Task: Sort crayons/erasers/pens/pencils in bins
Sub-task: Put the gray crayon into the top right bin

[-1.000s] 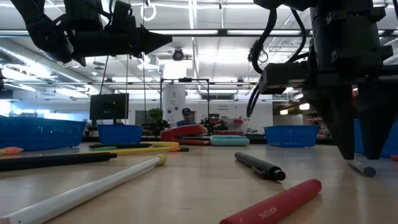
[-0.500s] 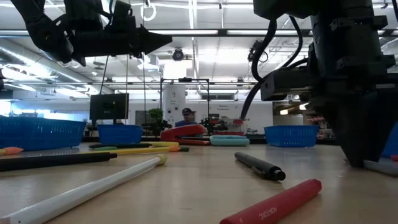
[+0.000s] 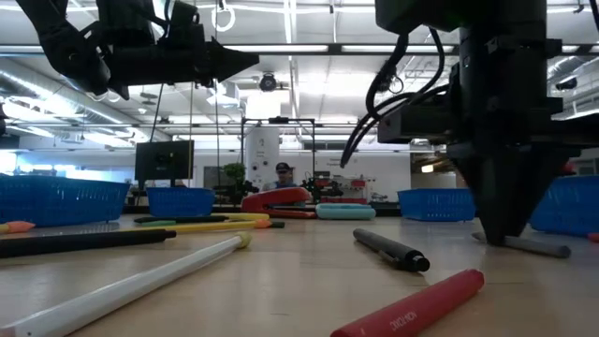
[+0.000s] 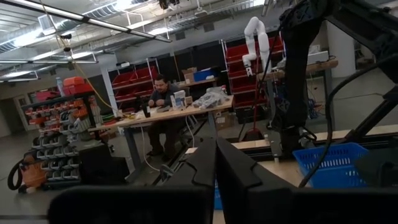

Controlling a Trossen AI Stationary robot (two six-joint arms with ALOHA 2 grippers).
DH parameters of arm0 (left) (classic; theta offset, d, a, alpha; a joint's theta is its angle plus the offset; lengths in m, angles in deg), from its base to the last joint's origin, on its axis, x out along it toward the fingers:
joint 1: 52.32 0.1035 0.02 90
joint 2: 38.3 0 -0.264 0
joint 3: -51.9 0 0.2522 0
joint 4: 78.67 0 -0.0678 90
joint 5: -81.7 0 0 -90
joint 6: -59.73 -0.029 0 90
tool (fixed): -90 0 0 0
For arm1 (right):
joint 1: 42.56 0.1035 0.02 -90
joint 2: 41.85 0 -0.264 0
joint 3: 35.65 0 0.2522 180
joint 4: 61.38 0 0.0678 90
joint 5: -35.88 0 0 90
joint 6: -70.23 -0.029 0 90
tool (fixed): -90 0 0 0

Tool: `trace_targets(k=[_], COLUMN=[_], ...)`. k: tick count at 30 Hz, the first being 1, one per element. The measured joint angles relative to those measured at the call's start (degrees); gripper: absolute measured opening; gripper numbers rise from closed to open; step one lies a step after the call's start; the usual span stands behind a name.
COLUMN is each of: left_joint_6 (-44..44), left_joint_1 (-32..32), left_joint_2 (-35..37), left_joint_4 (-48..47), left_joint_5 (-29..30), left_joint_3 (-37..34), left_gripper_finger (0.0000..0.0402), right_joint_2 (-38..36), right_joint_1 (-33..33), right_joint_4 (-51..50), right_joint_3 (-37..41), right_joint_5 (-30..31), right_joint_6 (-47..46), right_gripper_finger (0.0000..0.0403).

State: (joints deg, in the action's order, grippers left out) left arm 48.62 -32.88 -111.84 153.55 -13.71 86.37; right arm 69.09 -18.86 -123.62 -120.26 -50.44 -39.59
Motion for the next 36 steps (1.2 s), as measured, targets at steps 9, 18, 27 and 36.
trace_targets(k=[9,18,27,36], left_joint_6=[-0.01,-0.07,-0.03,0.0], left_joint_1=[-0.01,-0.02,-0.02,-0.02], left_joint_2=[0.0,0.0,0.0,0.0], left_joint_4=[-0.19,-0.24,-0.2,-0.22], left_joint_5=[0.0,0.0,0.0,-0.01], left_joint_3=[0.0,0.0,0.0,0.0], left_gripper_finger=[0.0013,0.0023,0.0017,0.0018], right_joint_2=[-2.29,-9.31,-19.9,-20.25], right_joint_1=[-4.04,-12.64,-30.14,-47.22], right_joint_4=[-1.75,-11.96,-19.95,-17.06], right_joint_3=[0.02,0.02,0.02,0.0], right_joint_5=[2.17,8.59,15.56,18.9], right_joint_6=[7.93,21.46,44.18,64.63], right_gripper_finger=[0.0038,0.0038,0.0038,0.0038])
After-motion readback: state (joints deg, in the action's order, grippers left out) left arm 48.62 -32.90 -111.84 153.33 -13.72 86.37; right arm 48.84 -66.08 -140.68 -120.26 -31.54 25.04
